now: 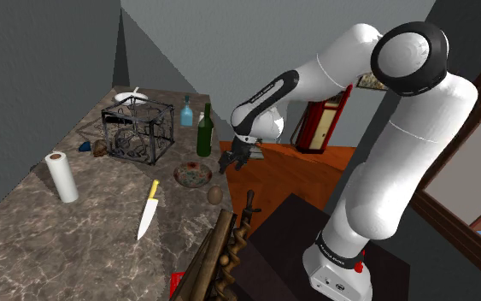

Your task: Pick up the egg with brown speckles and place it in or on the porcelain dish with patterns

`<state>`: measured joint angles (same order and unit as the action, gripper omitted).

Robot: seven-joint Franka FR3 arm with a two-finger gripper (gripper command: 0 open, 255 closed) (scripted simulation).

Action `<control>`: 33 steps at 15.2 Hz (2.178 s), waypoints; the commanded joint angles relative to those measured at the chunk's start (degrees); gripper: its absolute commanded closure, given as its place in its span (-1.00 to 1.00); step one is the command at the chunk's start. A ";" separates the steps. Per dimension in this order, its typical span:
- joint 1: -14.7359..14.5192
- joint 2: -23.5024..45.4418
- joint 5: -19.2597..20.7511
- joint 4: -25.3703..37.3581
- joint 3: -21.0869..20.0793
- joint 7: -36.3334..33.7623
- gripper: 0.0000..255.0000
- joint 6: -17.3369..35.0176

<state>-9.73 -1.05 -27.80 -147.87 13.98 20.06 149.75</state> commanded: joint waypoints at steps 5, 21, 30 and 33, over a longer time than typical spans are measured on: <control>1.27 15.78 -17.33 7.04 -3.42 14.52 -1.00 4.67; 4.09 26.56 -27.48 12.52 -8.95 22.70 -1.00 8.82; 4.09 26.58 -27.40 12.58 -8.90 22.66 1.00 8.77; 3.73 25.70 -26.65 12.13 -8.48 21.86 1.00 8.42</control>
<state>-5.81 25.09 -54.84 -135.48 5.31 42.33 158.36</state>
